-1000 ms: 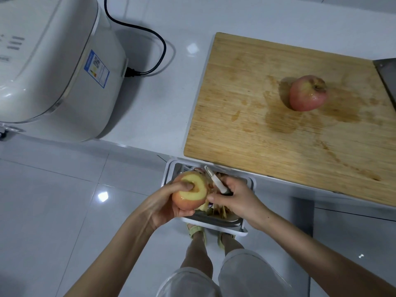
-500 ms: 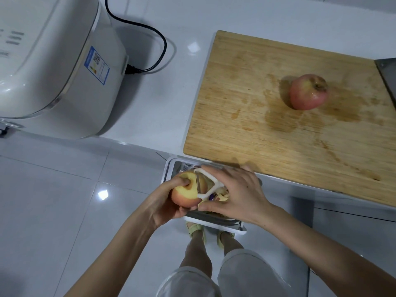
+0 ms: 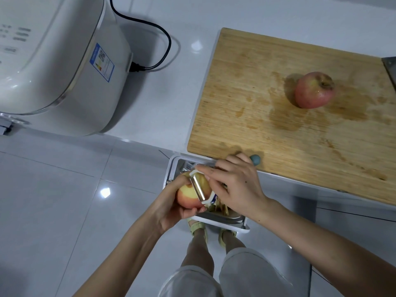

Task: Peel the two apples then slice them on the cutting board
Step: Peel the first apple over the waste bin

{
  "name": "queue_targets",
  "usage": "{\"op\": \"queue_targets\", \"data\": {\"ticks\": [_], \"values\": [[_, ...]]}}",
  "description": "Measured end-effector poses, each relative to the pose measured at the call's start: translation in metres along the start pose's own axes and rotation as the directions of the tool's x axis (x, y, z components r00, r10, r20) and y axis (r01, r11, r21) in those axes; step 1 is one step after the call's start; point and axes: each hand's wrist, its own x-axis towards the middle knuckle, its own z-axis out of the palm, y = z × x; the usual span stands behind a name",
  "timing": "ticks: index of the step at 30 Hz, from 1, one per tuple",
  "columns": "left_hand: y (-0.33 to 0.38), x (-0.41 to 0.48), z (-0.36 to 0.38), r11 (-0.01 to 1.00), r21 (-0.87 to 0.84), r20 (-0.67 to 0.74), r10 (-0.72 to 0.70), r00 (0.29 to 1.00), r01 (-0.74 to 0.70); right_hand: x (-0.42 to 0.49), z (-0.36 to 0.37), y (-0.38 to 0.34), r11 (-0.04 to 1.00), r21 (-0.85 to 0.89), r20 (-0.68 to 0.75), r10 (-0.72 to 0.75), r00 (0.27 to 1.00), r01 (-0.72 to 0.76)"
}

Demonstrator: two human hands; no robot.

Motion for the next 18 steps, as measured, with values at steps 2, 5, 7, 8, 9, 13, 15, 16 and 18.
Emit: {"op": "queue_targets", "data": {"ticks": [2, 5, 7, 8, 9, 13, 15, 16, 18], "values": [[0.001, 0.0, 0.0, 1.0, 0.007, 0.005, -0.016, 1.0, 0.016, 0.001, 0.0, 0.001, 1.0, 0.017, 0.008, 0.0, 1.0, 0.0], [0.003, 0.0, -0.002, 0.999, 0.035, 0.043, -0.029, 0.999, 0.028, -0.001, 0.0, 0.0, 0.998, 0.06, 0.03, 0.024, 0.999, -0.026], [0.005, -0.002, 0.0, 0.997, 0.072, 0.066, -0.034, 0.997, 0.029, -0.003, 0.001, 0.0, 0.996, 0.078, 0.044, 0.028, 0.999, -0.032], [0.006, -0.003, 0.0, 0.996, 0.082, 0.068, -0.036, 0.997, 0.031, -0.004, 0.001, 0.002, 0.996, 0.087, 0.046, 0.032, 0.998, -0.036], [0.007, -0.005, -0.001, 0.996, 0.083, 0.065, -0.04, 0.997, 0.034, -0.005, 0.0, 0.005, 0.995, 0.094, 0.045, 0.039, 0.998, -0.043], [0.013, -0.008, -0.012, 0.994, 0.102, 0.051, -0.055, 0.997, 0.049, -0.008, 0.001, 0.013, 0.989, 0.126, 0.046, 0.072, 0.996, -0.077], [0.014, -0.009, -0.016, 0.99, 0.127, 0.061, -0.071, 0.996, 0.063, -0.006, 0.002, 0.011, 0.983, 0.164, 0.064, 0.077, 0.995, -0.087], [0.014, -0.01, -0.017, 0.988, 0.135, 0.076, -0.08, 0.994, 0.069, -0.006, 0.003, 0.011, 0.982, 0.169, 0.08, 0.078, 0.994, -0.091], [0.017, -0.013, -0.018, 0.987, 0.135, 0.135, -0.103, 0.985, 0.085, -0.01, 0.005, 0.017, 0.988, 0.133, 0.117, 0.059, 0.991, -0.074]]}}
